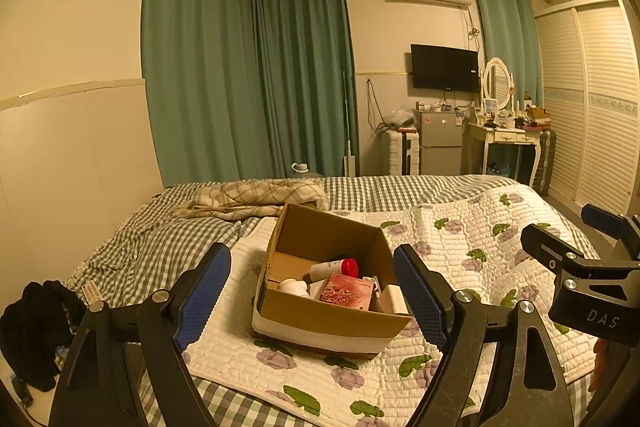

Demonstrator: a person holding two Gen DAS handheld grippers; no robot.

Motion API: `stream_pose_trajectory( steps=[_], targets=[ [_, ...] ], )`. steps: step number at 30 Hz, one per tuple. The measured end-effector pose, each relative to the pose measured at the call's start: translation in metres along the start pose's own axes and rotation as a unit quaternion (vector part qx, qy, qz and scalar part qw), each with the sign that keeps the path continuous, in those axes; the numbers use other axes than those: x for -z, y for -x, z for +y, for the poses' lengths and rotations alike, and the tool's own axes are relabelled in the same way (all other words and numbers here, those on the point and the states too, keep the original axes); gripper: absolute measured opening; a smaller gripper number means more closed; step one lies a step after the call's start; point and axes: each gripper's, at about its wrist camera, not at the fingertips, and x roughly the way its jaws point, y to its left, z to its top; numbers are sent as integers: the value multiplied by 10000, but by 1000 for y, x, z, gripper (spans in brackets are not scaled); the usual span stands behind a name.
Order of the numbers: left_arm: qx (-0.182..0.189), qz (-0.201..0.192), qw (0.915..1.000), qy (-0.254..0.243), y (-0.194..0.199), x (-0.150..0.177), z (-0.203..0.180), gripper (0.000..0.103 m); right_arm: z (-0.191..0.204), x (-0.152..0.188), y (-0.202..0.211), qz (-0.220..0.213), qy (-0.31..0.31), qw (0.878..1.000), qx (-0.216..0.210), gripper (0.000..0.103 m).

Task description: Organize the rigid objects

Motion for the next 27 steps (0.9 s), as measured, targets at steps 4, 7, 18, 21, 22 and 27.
stream_pose_trajectory(
  steps=[4,7,18,21,22,27],
  targets=[
    [3,-1,10000,-13,0,0,-1,86,0,1,-1,5,3,10000,8,103],
    [6,6,10000,3,0,0,-1,86,0,1,-1,13,-7,10000,1,103],
    [-16,11,10000,-25,1,1,-3,86,-1,3,-1,42,-1,10000,-3,103],
    [-8,47,10000,-21,0,2,-2,86,-2,4,-2,59,-1,10000,4,103],
    [-1,65,10000,-6,0,3,-2,86,-2,5,-2,61,-1,10000,3,103],
    [76,120,9999,0,-2,4,1,86,-3,5,-2,71,-5,10000,0,103]
  ],
)
